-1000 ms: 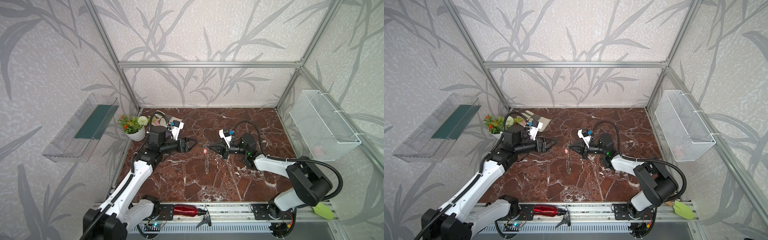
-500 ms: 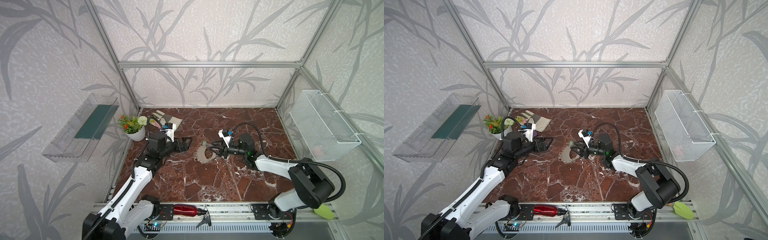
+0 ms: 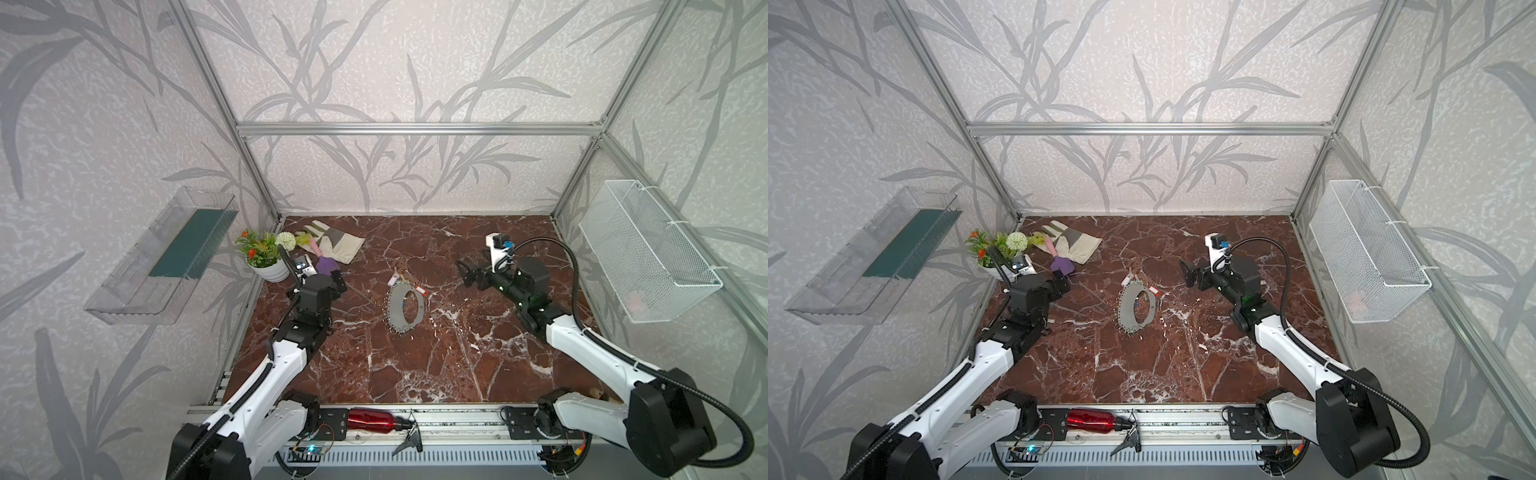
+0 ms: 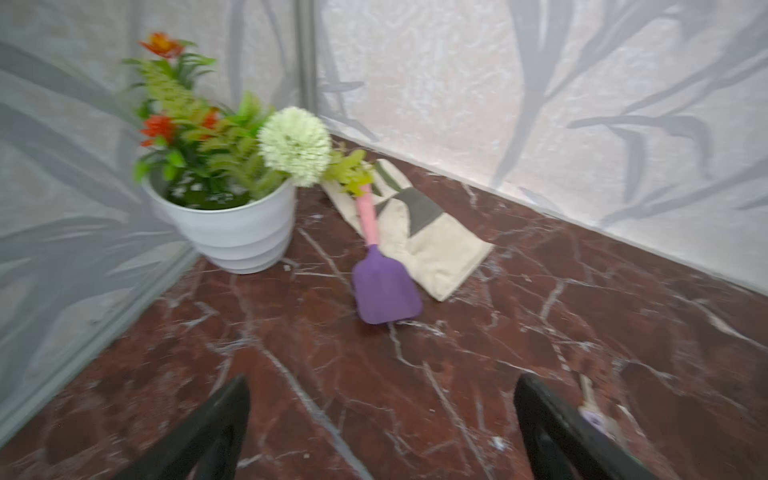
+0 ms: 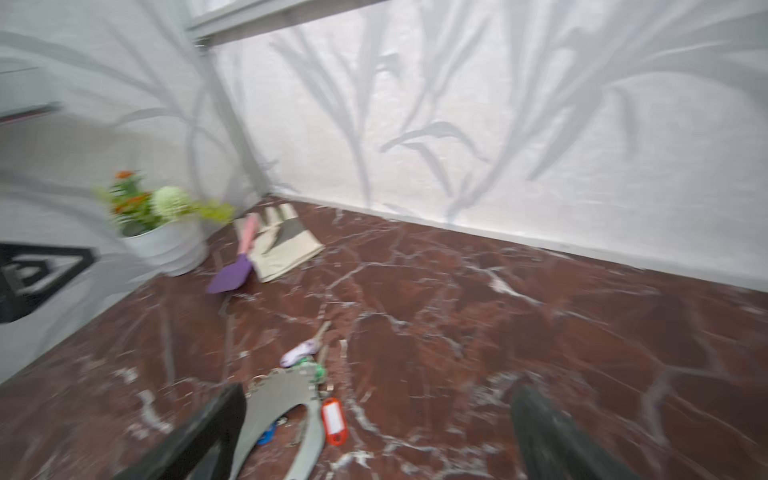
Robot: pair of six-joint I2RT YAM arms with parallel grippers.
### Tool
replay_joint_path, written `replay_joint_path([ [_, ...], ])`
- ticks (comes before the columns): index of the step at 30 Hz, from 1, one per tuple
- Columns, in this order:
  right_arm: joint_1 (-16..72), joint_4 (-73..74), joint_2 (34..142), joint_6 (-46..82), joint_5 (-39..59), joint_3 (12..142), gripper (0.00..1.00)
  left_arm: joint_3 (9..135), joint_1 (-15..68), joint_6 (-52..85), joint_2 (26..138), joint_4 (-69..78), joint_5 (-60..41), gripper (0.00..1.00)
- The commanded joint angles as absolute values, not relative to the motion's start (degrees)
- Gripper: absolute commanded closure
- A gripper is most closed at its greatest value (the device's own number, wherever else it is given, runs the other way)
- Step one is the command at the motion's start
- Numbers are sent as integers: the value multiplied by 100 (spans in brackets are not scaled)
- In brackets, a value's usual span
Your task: Put the keys on the keyring
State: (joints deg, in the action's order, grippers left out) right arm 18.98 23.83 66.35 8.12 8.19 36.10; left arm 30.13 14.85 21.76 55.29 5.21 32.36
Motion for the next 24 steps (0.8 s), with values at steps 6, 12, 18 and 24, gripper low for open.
replay_joint_path([
  [6, 970, 3040, 6595, 488, -1282, 2435, 1, 2512, 1384, 771, 7438, 3333, 4823, 1],
  [12, 313, 3348, 7135, 270, -710, 2329, 1, 1681, 947, -109, 8815, 6683, 3941, 1],
  [18, 349, 6161, 8935, -122, -194, 1720, 1, 1709, 435, 235, 8887, 6163, 2414, 1],
  [24, 658, 5492, 8979, -446, -495, 2140, 1, 2081, 362, 246, 9002, 5614, 2341, 1],
])
